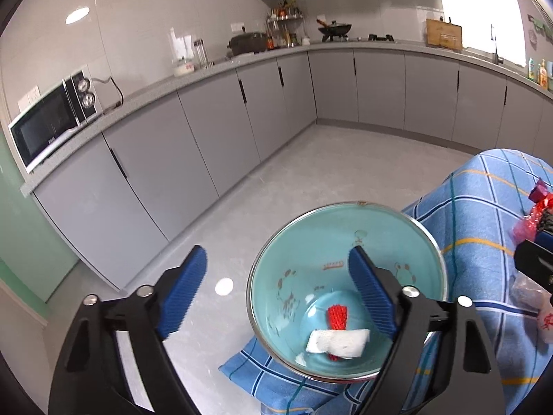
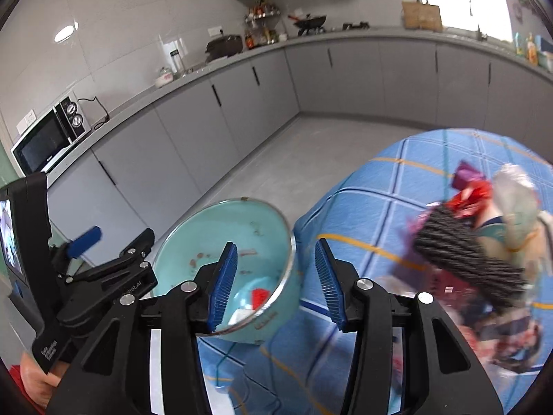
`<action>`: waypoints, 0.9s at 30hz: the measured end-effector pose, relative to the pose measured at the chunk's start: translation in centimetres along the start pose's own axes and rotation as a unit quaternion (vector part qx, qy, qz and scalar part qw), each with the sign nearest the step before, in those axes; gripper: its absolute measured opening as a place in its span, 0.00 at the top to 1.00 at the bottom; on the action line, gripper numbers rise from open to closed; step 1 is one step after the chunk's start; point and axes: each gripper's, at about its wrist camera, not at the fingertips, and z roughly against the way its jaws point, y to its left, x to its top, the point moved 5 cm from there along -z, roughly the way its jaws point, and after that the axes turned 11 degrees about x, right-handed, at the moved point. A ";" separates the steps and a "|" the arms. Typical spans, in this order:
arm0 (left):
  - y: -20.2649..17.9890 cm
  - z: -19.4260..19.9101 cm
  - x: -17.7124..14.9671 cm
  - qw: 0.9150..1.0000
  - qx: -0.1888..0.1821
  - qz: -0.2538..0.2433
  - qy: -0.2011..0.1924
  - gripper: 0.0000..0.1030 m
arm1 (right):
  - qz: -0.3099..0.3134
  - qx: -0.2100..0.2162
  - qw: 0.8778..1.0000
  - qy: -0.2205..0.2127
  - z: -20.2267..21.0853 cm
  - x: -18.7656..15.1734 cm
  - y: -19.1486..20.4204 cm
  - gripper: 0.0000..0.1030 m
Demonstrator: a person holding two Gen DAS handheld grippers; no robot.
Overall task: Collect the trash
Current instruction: 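Move both open tools back over the trash pile on the table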
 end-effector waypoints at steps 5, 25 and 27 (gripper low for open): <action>-1.1 2.4 0.8 1.000 -0.014 -0.006 -0.019 0.09 | -0.001 -0.024 0.999 -0.025 2.8 -0.1 -1.6 0.50; -6.7 10.2 1.1 0.994 -0.074 -0.044 -0.060 0.06 | -0.039 -0.093 0.992 -0.076 12.6 -2.4 -8.4 0.48; -7.6 10.9 0.9 0.993 -0.084 -0.051 -0.061 0.06 | -0.045 -0.103 0.991 -0.078 13.5 -2.9 -9.3 0.47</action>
